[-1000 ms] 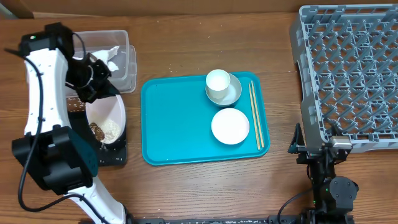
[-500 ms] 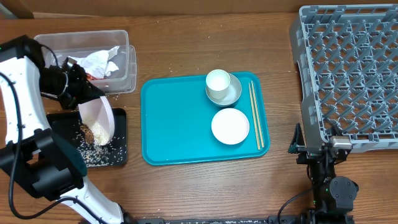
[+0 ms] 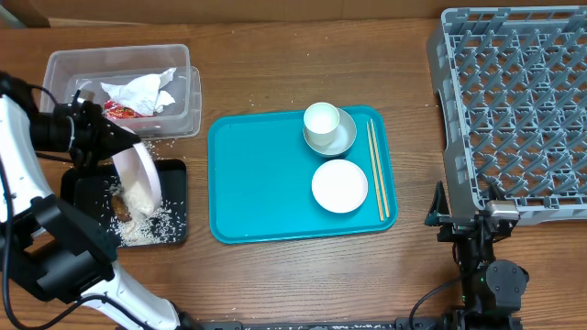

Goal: Sort waste into correct bins and load items into the dishwasher
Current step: 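Tilt the plate over the black tray to dump the food scraps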

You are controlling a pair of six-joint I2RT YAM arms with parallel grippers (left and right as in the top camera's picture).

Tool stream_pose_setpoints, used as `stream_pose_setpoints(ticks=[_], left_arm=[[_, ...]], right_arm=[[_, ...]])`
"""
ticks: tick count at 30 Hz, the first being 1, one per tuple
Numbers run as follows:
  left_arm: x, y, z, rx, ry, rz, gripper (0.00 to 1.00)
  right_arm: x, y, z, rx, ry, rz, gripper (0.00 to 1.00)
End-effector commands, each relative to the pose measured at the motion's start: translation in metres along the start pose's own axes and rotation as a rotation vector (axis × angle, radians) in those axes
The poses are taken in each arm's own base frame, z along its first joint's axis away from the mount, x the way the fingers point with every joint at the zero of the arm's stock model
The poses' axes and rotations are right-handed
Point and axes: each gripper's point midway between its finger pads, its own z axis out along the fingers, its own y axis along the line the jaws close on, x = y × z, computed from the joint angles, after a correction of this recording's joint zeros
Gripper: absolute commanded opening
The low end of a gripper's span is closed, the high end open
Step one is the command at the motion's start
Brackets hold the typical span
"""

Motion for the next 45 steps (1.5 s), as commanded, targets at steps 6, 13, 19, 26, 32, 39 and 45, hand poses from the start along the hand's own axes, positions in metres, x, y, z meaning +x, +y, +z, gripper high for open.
stream_pose_setpoints(ticks=[6,13,19,26,32,39,45], left_arm=[[0.002,-0.012,-0.007,0.173,-0.011,0.056,0.04],[0.003,-0.003,-0.009,0.286,-0.014,0.013,0.04],[0.002,0.007,-0.013,0.333,-0.031,-0.006,0.04],[-0.004,0.015,-0.018,0.376,-0.062,-0.049,0.04],[-0.001,0.010,-0.025,0.430,-0.063,-0.100,0.04],[-0.004,0.013,-0.027,0.425,-0.077,-0.091,0.04],[-0.005,0.016,-0.037,0.460,-0.097,-0.144,0.04]], right_arm=[[0.001,-0.001,0.000,0.005,-0.006,-0.004,1.00],[0.001,-0.001,0.000,0.005,-0.006,-0.004,1.00],[0.002,-0.001,0.000,0.005,-0.005,-0.004,1.00],[0.001,-0.001,0.000,0.005,-0.006,-0.004,1.00],[0.001,-0.001,0.000,0.005,-0.006,-0.004,1.00],[0.001,-0.001,0.000,0.005,-0.006,-0.004,1.00],[0.001,-0.001,0.000,0.005,-0.006,-0.004,1.00]])
